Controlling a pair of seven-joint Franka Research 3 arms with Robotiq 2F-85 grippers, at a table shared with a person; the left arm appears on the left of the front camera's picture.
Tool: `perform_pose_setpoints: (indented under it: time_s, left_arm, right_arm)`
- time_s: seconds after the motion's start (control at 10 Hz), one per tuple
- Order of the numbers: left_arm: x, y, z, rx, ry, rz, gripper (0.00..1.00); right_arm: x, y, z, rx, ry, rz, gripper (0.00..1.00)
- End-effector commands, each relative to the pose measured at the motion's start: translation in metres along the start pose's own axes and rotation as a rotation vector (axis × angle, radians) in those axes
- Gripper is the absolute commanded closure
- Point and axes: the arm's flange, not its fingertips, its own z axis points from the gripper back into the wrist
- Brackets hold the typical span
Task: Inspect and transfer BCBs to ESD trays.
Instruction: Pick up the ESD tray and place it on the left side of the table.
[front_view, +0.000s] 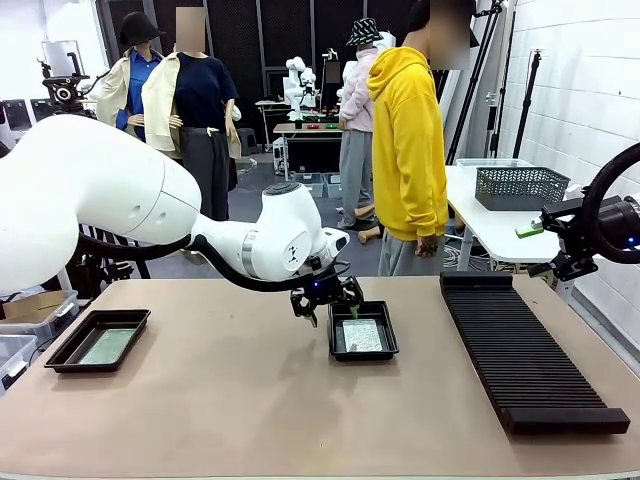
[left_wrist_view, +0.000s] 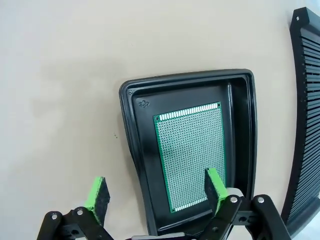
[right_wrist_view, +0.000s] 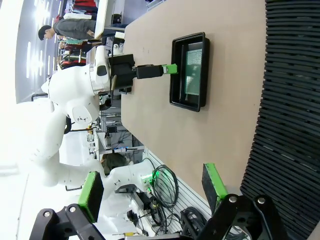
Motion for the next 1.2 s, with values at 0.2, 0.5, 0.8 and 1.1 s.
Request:
perform_pose_setpoints:
  time_s: [0.2,0.5,0.8,1.1]
  left_arm:
    - [-0.0006,-0.0011,-0.0013,0.007,-0.008,0.039,0.08]
    - [0.001,-0.0014,-0.0054,0.0,0.002,0.049,0.25]
    - [0.0031,-0.0008,-0.0065,-0.002,0.003,0.043,0.47]
    - [0.0042,0.0,-0.0056,-0.013,0.012,0.036,0.91]
  right_arm:
    - [-0.0033,0.0013,-0.0018,-0.013,-0.008,-0.005,0.0]
    - [-0.0033,0.0013,-0.0018,-0.013,-0.008,-0.005,0.0]
    - [-0.0033,0.0013,-0.0018,-0.013,-0.008,-0.005,0.0]
    - [-0.0033,0.0013,-0.0018,-0.013,-0.008,-0.005,0.0]
